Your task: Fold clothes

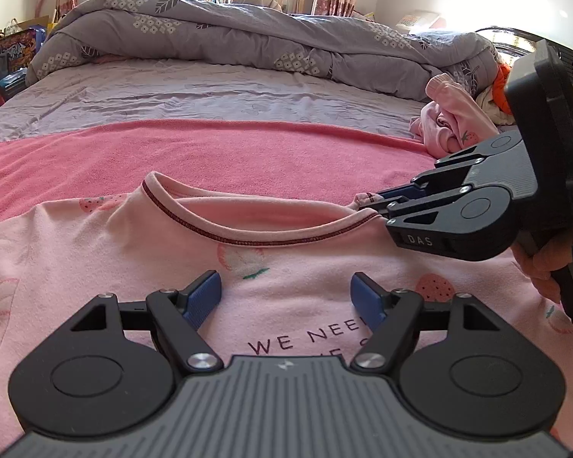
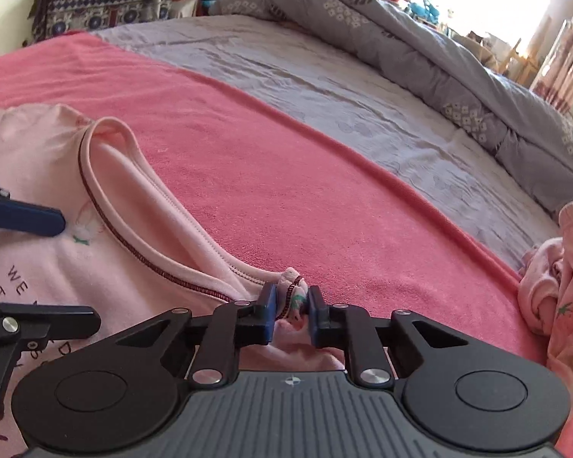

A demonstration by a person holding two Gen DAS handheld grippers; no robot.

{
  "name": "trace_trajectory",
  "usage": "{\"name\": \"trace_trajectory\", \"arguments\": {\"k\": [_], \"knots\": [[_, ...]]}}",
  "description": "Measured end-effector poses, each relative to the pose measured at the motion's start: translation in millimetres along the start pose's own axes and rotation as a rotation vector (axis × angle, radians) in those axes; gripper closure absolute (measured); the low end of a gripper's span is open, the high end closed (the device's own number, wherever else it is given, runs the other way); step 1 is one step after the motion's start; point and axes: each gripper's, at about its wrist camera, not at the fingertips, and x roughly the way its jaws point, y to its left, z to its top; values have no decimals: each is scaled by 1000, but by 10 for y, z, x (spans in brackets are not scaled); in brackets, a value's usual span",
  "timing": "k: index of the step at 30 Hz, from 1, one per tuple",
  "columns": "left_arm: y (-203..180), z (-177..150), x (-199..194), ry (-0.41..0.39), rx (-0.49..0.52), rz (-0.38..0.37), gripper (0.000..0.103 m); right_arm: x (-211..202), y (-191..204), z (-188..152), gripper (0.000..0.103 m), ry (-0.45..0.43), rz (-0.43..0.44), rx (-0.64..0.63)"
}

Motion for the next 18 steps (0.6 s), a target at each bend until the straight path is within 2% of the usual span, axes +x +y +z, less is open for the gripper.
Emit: {"name": "trace_trajectory", "arguments": {"k": [5, 8, 10, 14, 18], "knots": [[-1, 4, 2, 0, -2, -1, 27, 103, -123, 125, 83, 36, 36, 63], [4, 5, -2, 0, -3, -3, 27, 70, -137, 115, 89, 50, 40, 93], [5, 6, -6, -2, -5, -4, 27, 4, -47, 88, 91, 20, -13, 71], [14, 0, -18, -5, -7, -7, 27, -198, -96, 118, 91, -159, -122, 121], [17, 1, -22, -6, -7, -8, 27, -30, -275, 177, 92, -150, -92, 214]]}}
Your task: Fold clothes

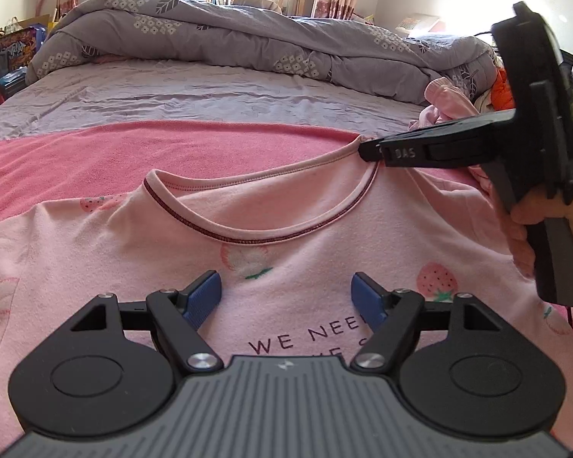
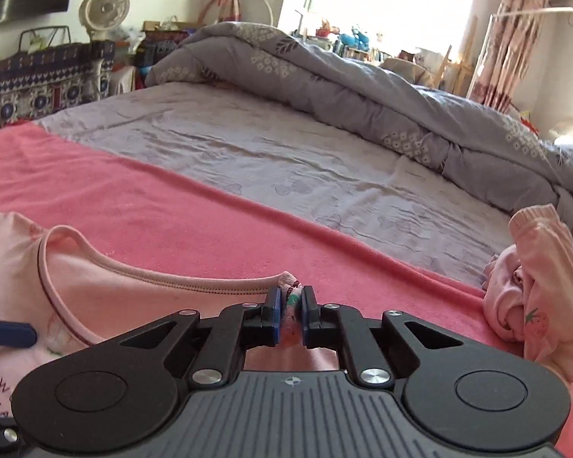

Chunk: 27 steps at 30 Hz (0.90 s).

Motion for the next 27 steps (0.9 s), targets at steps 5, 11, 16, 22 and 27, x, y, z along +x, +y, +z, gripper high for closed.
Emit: {"name": "trace_trajectory", "arguments": {"k": [5, 11, 16, 22, 27], "knots": [[-4, 1, -6, 0, -2, -1, 27, 303, 114, -166, 90, 26, -28, -47], [112, 123, -342, -95, -58, 93, 29, 357, -112, -226, 76, 36, 39, 94], [348, 465, -824, -254, 115, 338, 25, 369, -241, -261, 74, 27, 88, 174], [831, 646, -261, -90, 447, 600, 36, 368, -284, -282, 73, 22, 112, 206], [1149, 657, 78, 32, 352, 485, 36, 371, -306, -295, 72, 20, 128, 224]]}}
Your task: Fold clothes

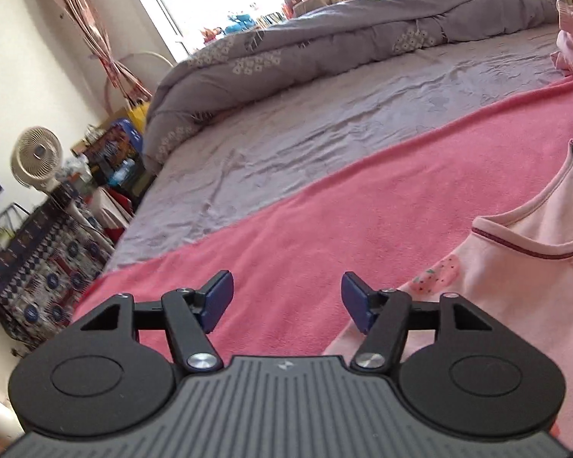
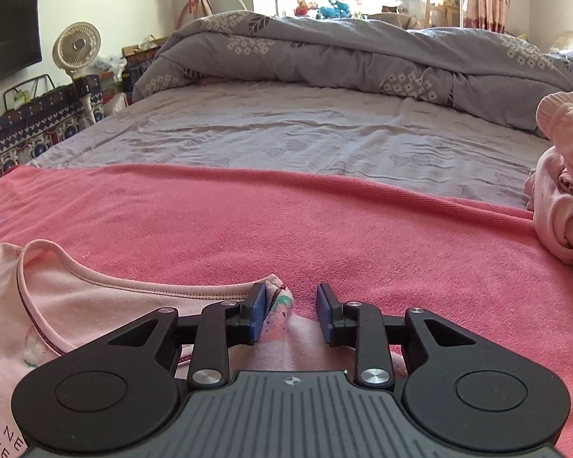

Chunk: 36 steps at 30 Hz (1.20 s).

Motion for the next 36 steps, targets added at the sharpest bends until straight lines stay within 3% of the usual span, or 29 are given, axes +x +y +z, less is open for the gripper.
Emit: {"name": "trace_trajectory", "arguments": {"k": [3, 9, 14, 16, 18, 21, 25, 31, 36], "knots": [[56, -89, 144, 59, -72, -82, 36, 0, -10, -3, 71, -1, 6, 5], [287, -136, -20, 29, -150, -240, 36, -1, -45, -8, 69, -2, 27, 27], [329, -159, -134, 5, -127, -366, 34, 1, -36, -6, 68, -1, 26, 25], [226, -177, -17, 57, -91, -318, 36, 2, -32, -4, 68, -1, 25, 23], [186, -232, 75, 69, -118, -323, 39, 3, -31, -4, 68, -1, 25, 22], [151, -265, 86, 69, -156, -347, 60, 2, -32, -3, 68, -1, 26, 23], [31, -220, 6, 81, -163, -265, 87, -1, -36, -7, 68, -1, 28, 26], [-285, -239, -163, 38, -98, -75, 95, -5, -49, -15, 67, -2, 31, 29], [-497, -289, -279, -58, -27, 80, 97, -4, -59, -14, 67, -3, 35, 32]]}}
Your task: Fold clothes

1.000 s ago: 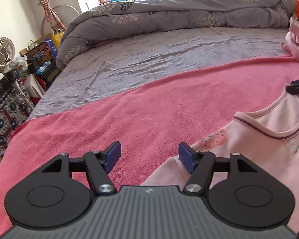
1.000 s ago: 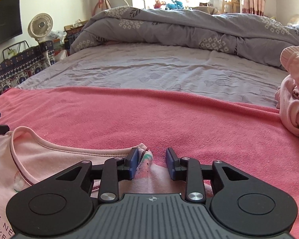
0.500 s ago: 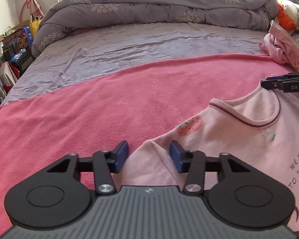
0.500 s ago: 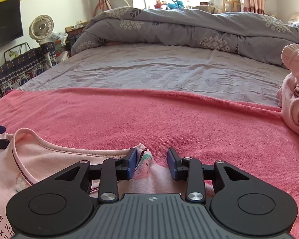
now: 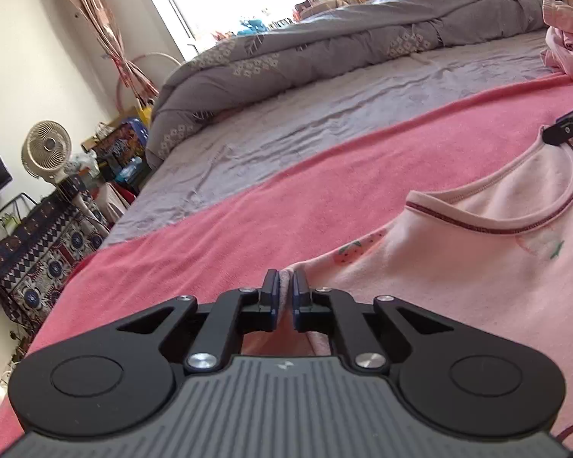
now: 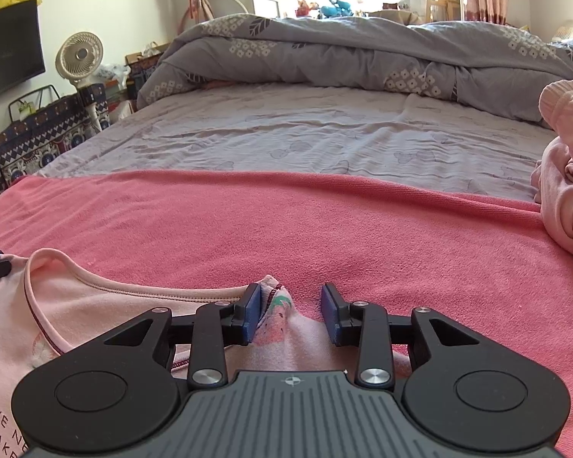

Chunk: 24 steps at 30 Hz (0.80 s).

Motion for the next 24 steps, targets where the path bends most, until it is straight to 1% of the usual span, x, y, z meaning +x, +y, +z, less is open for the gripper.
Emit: {"name": "trace_trajectory", "arguments": {"k": [2, 4, 5, 7, 10, 12, 13, 14, 15, 16, 17, 18, 19, 20, 21, 23, 24], "knots": [[48, 54, 18, -9, -26, 15, 97, 0, 2, 0, 67, 0, 0, -1], [104, 107, 158, 48, -60, -1, 97, 0, 3, -1, 67, 0, 0, -1], [103, 108, 271, 94, -65, -19, 96, -1, 3, -2, 67, 0, -1, -1], [49, 75, 363, 94, -42, 12, 96, -3, 5, -4, 67, 0, -1, -2], [45, 101, 386, 95, -44, 31, 93, 0, 0, -5, 66, 0, 2, 3], [173, 137, 413, 111, -112, -2, 90, -1, -10, -6, 66, 0, 8, 11], [253, 148, 409, 106, -155, -13, 93, 0, -18, -3, 65, 0, 13, 16], [334, 170, 418, 102, -184, -11, 94, -2, -33, 1, 63, -1, 28, 24], [421, 191, 451, 120, -213, 0, 94, -5, -49, 5, 59, -3, 45, 33], [507, 212, 486, 139, -241, 10, 94, -7, -78, 13, 46, -3, 81, 49], [594, 233, 522, 158, -270, 21, 94, -10, -115, 32, 31, -2, 131, 74], [685, 241, 549, 187, -310, 19, 94, -19, -149, 53, 26, -4, 162, 102], [737, 245, 536, 195, -330, 28, 94, -50, -196, 89, 22, -13, 160, 148], [773, 255, 491, 186, -334, 43, 94, -88, -246, 130, 22, -25, 150, 198], [788, 263, 395, 160, -323, 53, 94, -160, -306, 165, 22, -35, 154, 231], [767, 272, 200, 113, -283, 42, 93, -322, -431, 232, 22, -57, 170, 288], [735, 271, 76, 85, -255, 28, 93, -436, -469, 240, 22, -59, 157, 284]]}}
